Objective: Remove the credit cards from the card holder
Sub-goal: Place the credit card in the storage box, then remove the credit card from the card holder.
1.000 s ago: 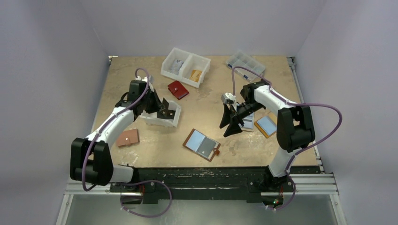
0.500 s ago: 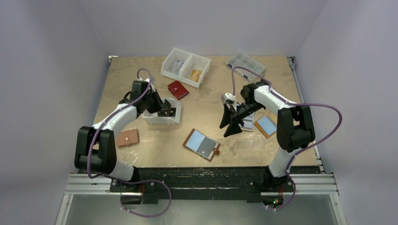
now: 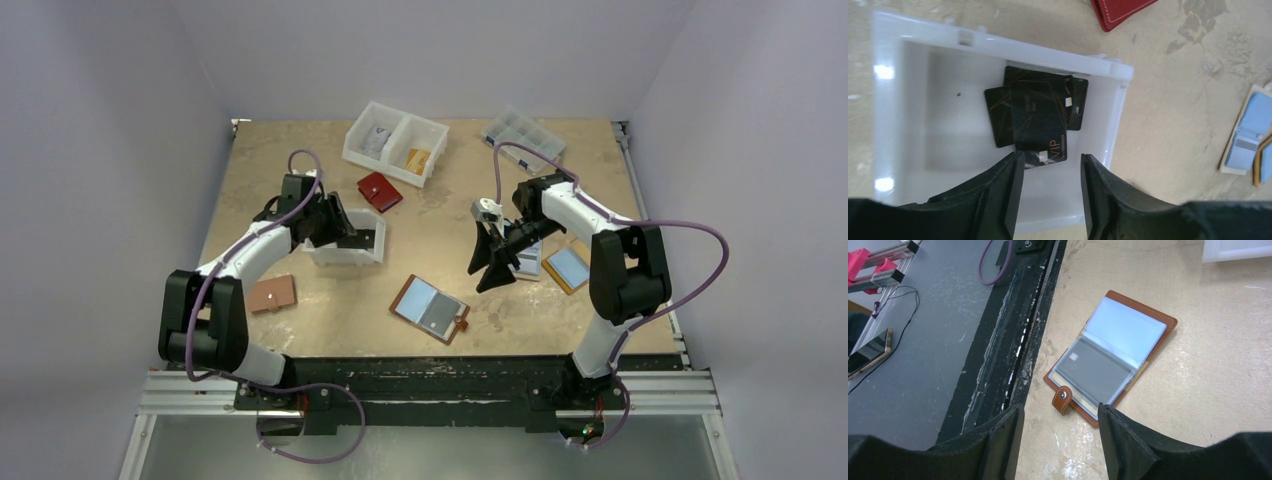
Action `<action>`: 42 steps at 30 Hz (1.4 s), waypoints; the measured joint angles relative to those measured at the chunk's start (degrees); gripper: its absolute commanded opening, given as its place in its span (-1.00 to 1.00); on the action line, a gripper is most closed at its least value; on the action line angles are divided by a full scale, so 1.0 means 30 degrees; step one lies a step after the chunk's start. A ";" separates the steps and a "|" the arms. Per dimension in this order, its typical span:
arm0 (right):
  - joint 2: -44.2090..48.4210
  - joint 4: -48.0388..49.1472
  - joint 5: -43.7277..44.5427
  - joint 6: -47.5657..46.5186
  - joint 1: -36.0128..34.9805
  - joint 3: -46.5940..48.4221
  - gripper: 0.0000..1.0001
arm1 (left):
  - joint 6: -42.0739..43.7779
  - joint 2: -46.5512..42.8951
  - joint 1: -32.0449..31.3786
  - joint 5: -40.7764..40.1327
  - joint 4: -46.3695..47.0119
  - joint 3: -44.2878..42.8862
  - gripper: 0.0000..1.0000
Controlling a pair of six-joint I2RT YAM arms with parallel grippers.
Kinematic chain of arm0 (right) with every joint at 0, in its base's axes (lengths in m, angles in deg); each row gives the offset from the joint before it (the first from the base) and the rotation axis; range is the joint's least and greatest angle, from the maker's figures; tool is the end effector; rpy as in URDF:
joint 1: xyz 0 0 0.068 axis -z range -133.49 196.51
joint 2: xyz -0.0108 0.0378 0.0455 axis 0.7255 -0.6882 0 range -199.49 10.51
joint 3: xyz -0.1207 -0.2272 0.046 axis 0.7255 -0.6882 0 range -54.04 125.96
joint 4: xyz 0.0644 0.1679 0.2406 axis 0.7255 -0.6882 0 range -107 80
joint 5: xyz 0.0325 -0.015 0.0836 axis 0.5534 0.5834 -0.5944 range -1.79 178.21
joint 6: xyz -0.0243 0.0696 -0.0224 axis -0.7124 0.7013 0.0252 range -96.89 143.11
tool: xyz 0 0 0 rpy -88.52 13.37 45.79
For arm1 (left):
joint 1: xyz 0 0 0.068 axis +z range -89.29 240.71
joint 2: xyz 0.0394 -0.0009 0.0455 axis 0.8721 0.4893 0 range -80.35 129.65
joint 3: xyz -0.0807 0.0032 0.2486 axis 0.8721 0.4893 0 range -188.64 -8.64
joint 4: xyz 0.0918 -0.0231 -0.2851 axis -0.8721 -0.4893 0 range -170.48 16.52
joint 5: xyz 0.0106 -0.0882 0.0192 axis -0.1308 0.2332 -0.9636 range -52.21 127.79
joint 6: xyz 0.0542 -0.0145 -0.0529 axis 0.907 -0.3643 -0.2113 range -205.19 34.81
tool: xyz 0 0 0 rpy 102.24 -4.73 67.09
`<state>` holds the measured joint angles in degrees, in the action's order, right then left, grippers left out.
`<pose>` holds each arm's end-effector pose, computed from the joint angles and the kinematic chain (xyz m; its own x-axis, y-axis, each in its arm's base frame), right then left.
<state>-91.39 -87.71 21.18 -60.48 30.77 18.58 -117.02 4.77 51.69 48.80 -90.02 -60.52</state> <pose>0.2934 0.1454 0.1773 -0.2549 -0.4748 -0.8424 -0.8976 -0.2077 0.3887 0.3538 -0.0689 0.1524 -0.7861 -0.3994 -0.4717 -0.1636 0.8704 -0.4644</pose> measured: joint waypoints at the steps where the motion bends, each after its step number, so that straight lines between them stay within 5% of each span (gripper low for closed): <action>1: 0.0000 0.0029 0.0007 0.0015 0.0000 0.0000 0.25 | 0.0044 -0.0219 0.0007 -0.0328 -0.0306 -0.0015 0.10; 9: 0.0896 0.1224 0.0707 0.1078 0.0007 -0.0663 0.26 | 0.0831 -0.5085 0.0007 -0.3942 -0.2302 -0.1137 0.97; 15: 0.3665 0.1872 0.2062 0.2120 0.0044 -0.0750 0.31 | 0.0357 -0.9515 0.0044 -0.4925 -0.3220 -0.1137 0.97; 21: 0.5982 0.2135 0.4022 0.3577 0.0313 -0.0401 0.39 | -0.0379 -1.2196 0.0095 -0.2186 -0.3279 0.0044 0.96; 33: 1.0877 0.5100 0.5719 0.8306 0.0984 -0.0889 0.64 | -0.0692 -1.3981 0.0095 0.2718 -0.3519 0.1610 0.95; 37: 1.0528 0.4554 0.5523 0.8459 0.2688 -0.0874 0.66 | -0.0772 -1.3996 0.0095 0.4044 -0.3650 0.2433 0.95; 39: 1.0018 0.3920 0.5523 0.8269 0.3213 -0.0772 0.96 | -0.0991 -1.3981 0.0095 0.4634 -0.3789 0.2667 0.94; 42: 0.9471 0.3315 0.5523 0.8043 0.3395 -0.0692 0.98 | -0.1049 -1.4083 0.0087 0.5413 -0.4058 0.2914 0.94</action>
<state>-62.98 -77.76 37.75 -36.35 40.95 16.50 -120.17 -37.48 51.95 65.03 -102.19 -51.78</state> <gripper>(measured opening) 0.973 0.974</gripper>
